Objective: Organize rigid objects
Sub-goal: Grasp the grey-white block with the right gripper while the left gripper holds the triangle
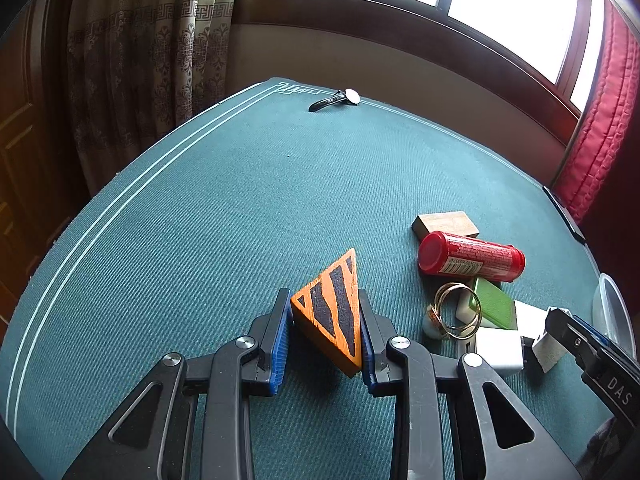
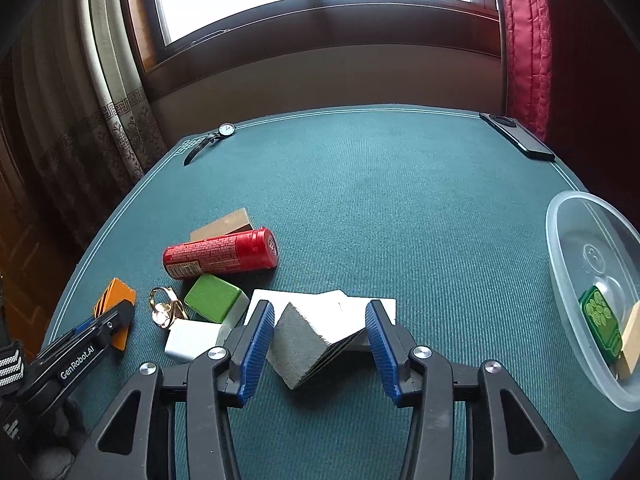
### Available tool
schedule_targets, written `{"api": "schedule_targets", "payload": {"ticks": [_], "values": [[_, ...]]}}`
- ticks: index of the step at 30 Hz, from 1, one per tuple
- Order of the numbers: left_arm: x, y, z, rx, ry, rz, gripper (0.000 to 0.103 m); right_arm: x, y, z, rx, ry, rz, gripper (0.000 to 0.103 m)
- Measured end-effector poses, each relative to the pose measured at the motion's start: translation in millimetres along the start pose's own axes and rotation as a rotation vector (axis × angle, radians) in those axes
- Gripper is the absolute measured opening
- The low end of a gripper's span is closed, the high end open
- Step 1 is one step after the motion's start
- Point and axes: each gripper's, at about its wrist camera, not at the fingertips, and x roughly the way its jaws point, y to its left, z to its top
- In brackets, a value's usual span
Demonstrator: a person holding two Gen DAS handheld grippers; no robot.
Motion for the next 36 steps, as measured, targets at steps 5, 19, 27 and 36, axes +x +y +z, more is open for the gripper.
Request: {"api": "schedule_targets", "payload": {"ticks": [5, 19, 27, 36], "values": [[0.1, -0.1, 0.0, 0.000, 0.000, 0.000, 0.031, -1.0, -1.2, -2.5, -0.025, -0.012, -0.014, 0.051], [-0.3, 0.0, 0.0, -0.001, 0.000, 0.000, 0.031, 6.4, 7.8, 2.1, -0.122, -0.043, -0.039, 0.052], [1.0, -0.9, 0.3, -0.002, 0.000, -0.002, 0.031, -3.7, -2.8, -0.9, -0.071, -0.047, -0.051, 0.073], [1.0, -0.8, 0.4, -0.003, 0.001, -0.003, 0.031, 2.1, 7.1, -0.9, -0.064, -0.016, -0.036, 0.071]]}}
